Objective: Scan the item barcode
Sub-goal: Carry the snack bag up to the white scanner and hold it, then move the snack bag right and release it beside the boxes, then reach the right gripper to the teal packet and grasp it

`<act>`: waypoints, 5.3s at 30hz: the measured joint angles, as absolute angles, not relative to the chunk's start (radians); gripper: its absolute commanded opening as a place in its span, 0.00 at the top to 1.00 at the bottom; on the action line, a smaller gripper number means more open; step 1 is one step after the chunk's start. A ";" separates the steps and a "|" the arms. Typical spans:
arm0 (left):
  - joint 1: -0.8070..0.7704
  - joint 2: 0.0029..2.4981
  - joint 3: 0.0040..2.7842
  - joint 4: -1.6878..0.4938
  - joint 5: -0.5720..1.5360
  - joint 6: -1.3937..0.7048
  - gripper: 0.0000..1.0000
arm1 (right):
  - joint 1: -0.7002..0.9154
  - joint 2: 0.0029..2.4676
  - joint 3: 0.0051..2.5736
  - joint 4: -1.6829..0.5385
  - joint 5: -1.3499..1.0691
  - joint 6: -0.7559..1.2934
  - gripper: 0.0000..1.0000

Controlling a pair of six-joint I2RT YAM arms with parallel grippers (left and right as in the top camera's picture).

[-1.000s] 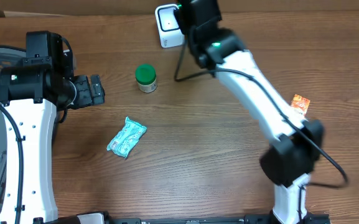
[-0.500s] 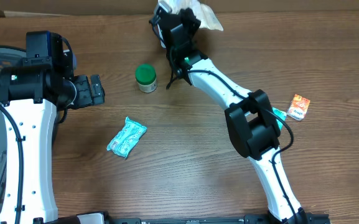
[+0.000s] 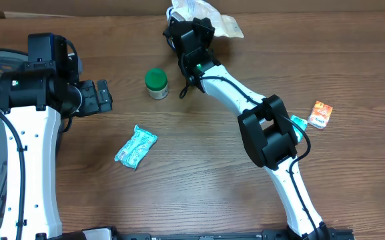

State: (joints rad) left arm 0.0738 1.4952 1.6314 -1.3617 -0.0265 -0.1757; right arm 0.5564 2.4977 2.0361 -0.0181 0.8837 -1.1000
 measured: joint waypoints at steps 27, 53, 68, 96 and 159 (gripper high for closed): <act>0.074 1.495 1.631 -1.362 -0.027 -0.176 0.01 | 0.630 2.038 2.033 -0.731 0.586 -0.412 0.96; 0.074 1.495 1.631 -1.362 -0.027 -0.176 0.00 | 0.067 1.766 1.522 -1.143 -0.127 0.329 0.95; 0.074 1.495 1.631 -1.362 -0.027 -0.176 0.00 | -0.168 1.771 1.334 -1.209 -0.152 0.356 0.18; 0.074 1.495 1.631 -1.362 -0.026 -0.176 0.01 | 0.545 1.844 1.445 -0.704 -0.479 0.145 0.23; 0.074 1.496 1.631 -1.362 -0.027 -0.176 0.01 | 0.562 1.974 1.417 -0.752 -0.291 0.561 0.40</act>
State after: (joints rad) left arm 0.0738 1.4956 1.6314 -1.3621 -0.0265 -0.1757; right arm 0.5617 1.9739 1.4174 -0.7521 -0.2913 0.5613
